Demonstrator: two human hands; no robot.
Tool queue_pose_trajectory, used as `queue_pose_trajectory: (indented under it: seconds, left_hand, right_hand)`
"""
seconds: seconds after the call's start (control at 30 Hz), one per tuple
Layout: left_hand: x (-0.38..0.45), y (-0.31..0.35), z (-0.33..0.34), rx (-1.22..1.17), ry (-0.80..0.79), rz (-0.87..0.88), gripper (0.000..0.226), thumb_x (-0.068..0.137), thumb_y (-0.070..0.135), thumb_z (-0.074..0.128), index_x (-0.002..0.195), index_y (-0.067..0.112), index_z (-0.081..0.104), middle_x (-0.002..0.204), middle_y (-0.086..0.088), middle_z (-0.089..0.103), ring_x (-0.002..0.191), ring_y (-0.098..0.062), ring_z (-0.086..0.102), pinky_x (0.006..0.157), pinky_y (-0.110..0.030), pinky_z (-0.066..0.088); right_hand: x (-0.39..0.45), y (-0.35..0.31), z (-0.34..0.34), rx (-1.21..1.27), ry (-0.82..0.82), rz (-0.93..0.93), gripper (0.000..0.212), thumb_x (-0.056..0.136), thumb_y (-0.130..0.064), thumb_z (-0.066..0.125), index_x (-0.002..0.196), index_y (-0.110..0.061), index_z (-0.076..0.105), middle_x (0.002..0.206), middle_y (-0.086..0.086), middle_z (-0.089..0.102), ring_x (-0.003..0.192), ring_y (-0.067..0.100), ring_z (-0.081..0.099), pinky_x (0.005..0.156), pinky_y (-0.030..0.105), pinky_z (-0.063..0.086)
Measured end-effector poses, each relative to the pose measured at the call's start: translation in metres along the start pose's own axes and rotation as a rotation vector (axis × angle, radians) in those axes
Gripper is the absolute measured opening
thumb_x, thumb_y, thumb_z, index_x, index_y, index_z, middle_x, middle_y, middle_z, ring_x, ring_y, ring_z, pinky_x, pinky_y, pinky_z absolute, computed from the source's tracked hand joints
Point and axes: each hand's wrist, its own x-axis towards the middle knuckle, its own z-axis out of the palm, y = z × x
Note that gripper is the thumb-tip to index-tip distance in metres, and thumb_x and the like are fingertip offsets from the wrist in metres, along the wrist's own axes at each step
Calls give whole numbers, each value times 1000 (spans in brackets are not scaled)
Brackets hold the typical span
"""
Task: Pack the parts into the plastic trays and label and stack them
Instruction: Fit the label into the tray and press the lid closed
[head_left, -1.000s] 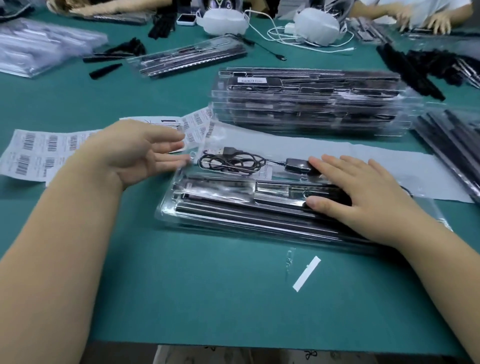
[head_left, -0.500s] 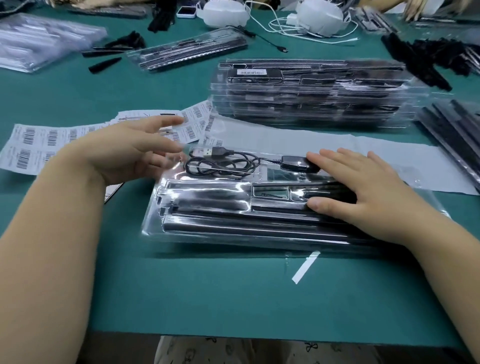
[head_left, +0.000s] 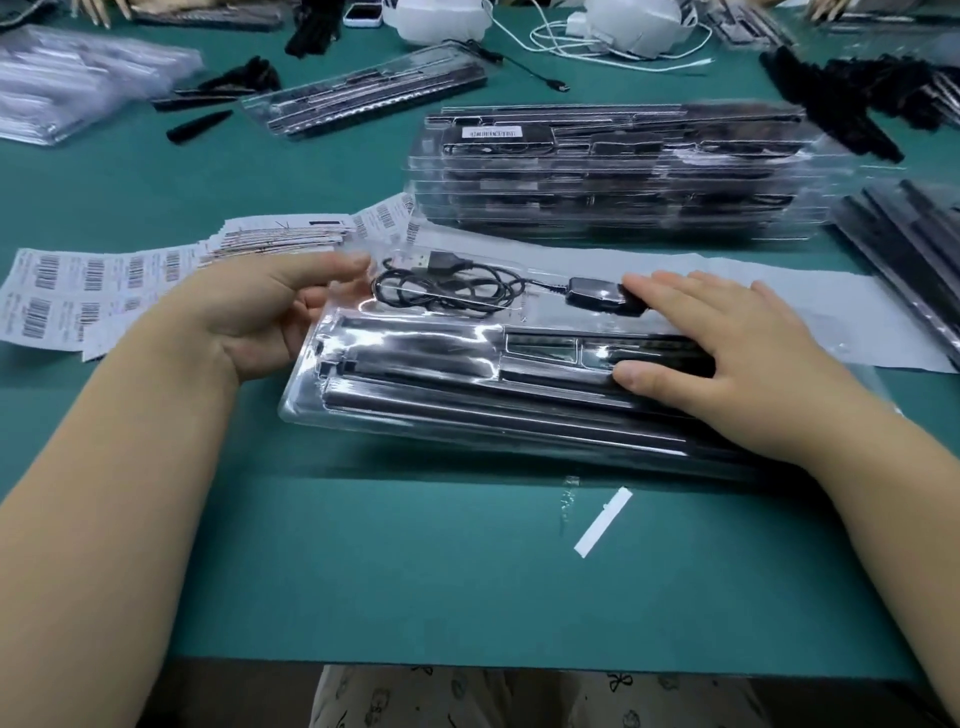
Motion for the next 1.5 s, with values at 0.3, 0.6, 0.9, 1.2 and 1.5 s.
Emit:
queue_pose_trajectory:
  seconds: [0.3,0.6,0.9,1.2,1.5]
  left_hand:
    - [-7,-1,15,-25,108,30,2,81,5,62,83,6,61,59,-2,68,48,-4,63,37,-11,43]
    - [-9,-1,24,1,202,94,10,85,0,59,75,3,59,49,3,60,41,-2,57,30,-8,29]
    - [-12,1,13,182,56,104,21,66,10,66,84,2,64,58,-1,66,45,-4,59,36,-10,39]
    - [-10,-6,9,839,295,265,6,81,21,71,75,20,72,58,4,59,54,-10,50,47,-19,40]
    - [-26,-17,45,966,104,731,11,88,41,62,95,47,67,82,41,59,82,17,52,72,-7,40]
  right_hand:
    - [1,0,1,-15,-16,6,73,57,-94,14,125,-70,6,155,-17,21,144,6,9,119,40,-2]
    - [-4,-4,-5,-32,80,-19,89,65,-87,21,145,-47,20,153,-14,26,143,8,13,118,37,-3]
    - [-2,18,-9,231,366,171,49,89,-56,51,133,-37,48,121,-13,57,120,13,45,91,28,31]
    - [5,48,-25,646,666,482,28,77,-52,54,74,-27,67,67,-22,60,65,-11,51,64,19,37]
    - [5,61,-22,448,436,578,23,82,-39,56,71,-20,64,78,-13,63,78,12,58,68,26,41]
